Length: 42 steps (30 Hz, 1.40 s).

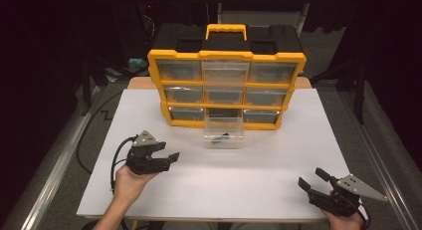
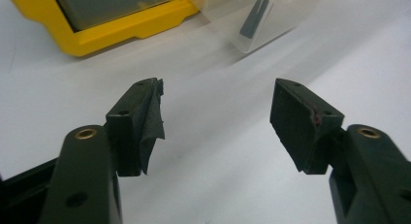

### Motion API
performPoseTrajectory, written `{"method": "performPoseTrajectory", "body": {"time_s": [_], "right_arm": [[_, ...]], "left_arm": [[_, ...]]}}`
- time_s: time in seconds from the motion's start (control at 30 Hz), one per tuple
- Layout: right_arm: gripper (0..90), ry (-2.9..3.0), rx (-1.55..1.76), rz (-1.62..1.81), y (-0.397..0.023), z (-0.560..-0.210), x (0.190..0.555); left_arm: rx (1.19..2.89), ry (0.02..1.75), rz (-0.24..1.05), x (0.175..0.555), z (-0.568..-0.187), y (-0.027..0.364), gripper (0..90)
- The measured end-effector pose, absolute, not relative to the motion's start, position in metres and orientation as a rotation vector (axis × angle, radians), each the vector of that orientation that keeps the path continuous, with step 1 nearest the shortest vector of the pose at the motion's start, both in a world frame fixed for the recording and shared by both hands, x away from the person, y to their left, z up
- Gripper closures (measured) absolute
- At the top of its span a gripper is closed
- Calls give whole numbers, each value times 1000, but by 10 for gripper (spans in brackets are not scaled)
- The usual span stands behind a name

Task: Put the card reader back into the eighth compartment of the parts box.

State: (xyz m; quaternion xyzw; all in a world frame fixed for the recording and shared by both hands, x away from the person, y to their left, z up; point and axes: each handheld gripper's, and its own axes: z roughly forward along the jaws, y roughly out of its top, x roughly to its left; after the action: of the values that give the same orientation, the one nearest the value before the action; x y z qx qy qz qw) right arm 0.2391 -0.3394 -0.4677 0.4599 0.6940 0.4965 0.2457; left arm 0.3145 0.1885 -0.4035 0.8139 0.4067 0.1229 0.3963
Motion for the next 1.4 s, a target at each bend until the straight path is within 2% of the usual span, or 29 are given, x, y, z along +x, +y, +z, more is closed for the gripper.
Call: {"method": "performPoseTrajectory", "body": {"time_s": [1.4], "right_arm": [[248,1892,1264,1346,-339,-468,239]], "left_arm": [[1801,1214,391,291,-460,260,335]]}}
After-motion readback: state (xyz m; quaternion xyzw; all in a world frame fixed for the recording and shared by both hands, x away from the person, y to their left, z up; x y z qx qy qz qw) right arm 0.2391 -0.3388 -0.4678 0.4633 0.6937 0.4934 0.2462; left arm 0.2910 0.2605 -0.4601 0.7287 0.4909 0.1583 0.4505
